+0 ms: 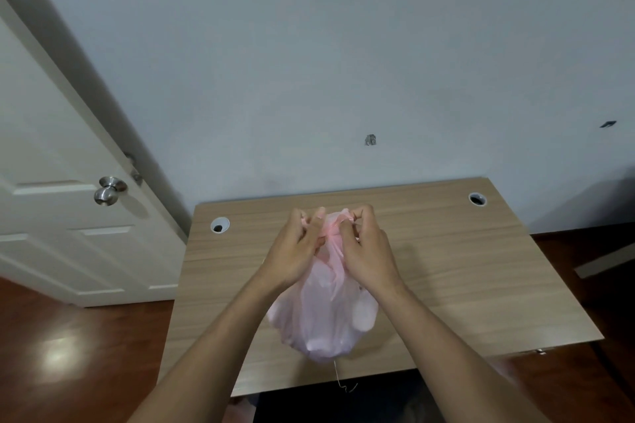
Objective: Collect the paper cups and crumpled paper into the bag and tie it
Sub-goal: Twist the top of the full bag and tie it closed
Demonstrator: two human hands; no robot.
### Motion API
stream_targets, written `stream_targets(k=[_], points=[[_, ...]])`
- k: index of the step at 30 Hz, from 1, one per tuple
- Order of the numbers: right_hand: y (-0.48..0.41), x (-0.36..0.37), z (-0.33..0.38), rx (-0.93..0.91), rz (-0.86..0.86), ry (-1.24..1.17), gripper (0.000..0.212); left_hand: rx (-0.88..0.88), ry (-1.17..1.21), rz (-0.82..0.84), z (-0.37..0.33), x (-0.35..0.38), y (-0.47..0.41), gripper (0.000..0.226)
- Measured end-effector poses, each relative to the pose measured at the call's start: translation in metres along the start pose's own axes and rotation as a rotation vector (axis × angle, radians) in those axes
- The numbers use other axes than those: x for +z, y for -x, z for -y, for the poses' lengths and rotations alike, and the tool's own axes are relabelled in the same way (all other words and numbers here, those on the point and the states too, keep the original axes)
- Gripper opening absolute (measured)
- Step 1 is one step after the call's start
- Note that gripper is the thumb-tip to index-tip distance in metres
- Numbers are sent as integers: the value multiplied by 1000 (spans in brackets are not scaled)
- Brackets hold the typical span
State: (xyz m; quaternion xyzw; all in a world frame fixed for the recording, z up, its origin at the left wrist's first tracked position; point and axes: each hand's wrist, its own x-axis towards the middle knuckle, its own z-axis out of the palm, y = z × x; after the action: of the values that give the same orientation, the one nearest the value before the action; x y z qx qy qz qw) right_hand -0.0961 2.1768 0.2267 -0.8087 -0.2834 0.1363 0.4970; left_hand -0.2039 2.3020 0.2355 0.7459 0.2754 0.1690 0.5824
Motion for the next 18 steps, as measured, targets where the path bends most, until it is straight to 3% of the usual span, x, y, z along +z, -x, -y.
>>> stream_targets(k=[3,6,11,15,18], points=[[-8,0,-9,77,8,37,19,203,-345,195,8,-11,0,30],[-14,0,-14,138,94,31,19,357,-472,242,7,-13,0,27],[-19,-7,-12,149,215,31,10,312,-557,197,9,-10,-1,14],[-19,-9,-8,100,294,96,36,249,-598,51,13,3,0,23],[-16,-8,-5,128,313,82,36,163,-607,-45,21,10,-2,30]])
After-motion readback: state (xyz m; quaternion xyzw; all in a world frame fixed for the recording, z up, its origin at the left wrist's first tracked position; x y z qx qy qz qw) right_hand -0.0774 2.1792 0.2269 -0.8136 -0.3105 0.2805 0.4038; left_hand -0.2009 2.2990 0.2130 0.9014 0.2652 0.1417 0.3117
